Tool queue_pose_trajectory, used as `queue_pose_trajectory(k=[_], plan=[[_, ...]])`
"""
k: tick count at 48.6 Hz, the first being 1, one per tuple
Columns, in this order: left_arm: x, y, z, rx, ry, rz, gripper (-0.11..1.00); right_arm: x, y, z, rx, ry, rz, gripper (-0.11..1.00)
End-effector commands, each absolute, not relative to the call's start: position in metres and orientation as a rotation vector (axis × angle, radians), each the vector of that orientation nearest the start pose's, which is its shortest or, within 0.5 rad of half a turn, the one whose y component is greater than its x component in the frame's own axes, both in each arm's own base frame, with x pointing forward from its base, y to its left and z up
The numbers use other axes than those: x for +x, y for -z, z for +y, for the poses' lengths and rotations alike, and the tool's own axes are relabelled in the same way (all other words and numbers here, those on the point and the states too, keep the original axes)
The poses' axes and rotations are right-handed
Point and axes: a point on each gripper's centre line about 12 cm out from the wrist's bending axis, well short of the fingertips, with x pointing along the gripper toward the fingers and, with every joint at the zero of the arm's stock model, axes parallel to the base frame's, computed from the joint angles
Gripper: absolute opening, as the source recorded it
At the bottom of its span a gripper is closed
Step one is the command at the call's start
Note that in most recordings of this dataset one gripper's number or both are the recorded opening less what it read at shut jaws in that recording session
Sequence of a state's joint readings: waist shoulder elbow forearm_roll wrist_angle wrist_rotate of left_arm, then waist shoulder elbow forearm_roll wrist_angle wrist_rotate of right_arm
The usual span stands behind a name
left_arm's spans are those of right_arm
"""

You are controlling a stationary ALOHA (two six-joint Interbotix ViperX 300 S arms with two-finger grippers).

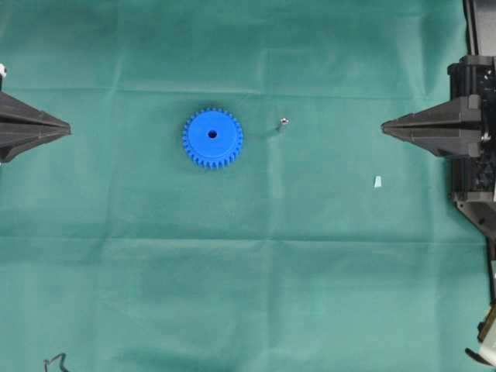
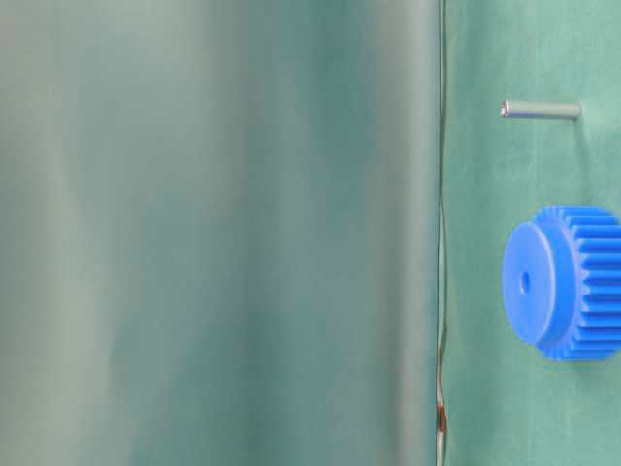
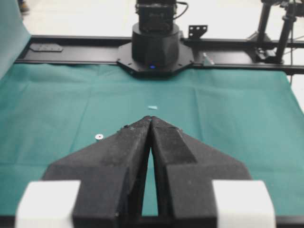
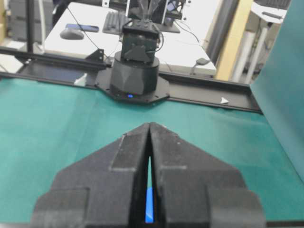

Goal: Insert the shaft into the center hole of the gear.
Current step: 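Move the right gripper to the silver shaft and grasp it upright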

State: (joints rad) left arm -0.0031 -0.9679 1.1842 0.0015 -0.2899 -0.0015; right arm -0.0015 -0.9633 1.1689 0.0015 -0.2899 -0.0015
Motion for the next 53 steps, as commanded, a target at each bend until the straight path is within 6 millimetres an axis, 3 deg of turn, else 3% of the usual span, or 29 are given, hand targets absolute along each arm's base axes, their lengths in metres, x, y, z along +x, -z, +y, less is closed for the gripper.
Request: queue_pose_trajectory(k=[1,12,30,36,45,53], plan=[[0.201,-0.304,0.000,0.003,0.002,-0.104,0.00,0.201,-0.301,-0.002,-0.005,0.011,-0.094,0.03],[0.201,-0.304,0.000,0.003,0.002,-0.095,0.00,0.216,-0.287,-0.015,0.028,0.071,-0.015,0.03],[0.202,-0.302,0.000,0.001,0.002,-0.083,0.00,0.258,-0.236,-0.036,0.106,0.167,0.164,0.05],[0.202,-0.301,0.000,0.001,0.002,-0.080,0.00,0.274,-0.214,-0.045,0.126,0.203,0.241,0.27],[0.202,-0.301,0.000,0.001,0.002,-0.078,0.00,0.293,-0.178,-0.059,0.166,0.262,0.332,0.83],[0.202,-0.300,0.000,0.001,0.002,-0.071,0.00,0.302,-0.156,-0.064,0.178,0.291,0.372,0.73]])
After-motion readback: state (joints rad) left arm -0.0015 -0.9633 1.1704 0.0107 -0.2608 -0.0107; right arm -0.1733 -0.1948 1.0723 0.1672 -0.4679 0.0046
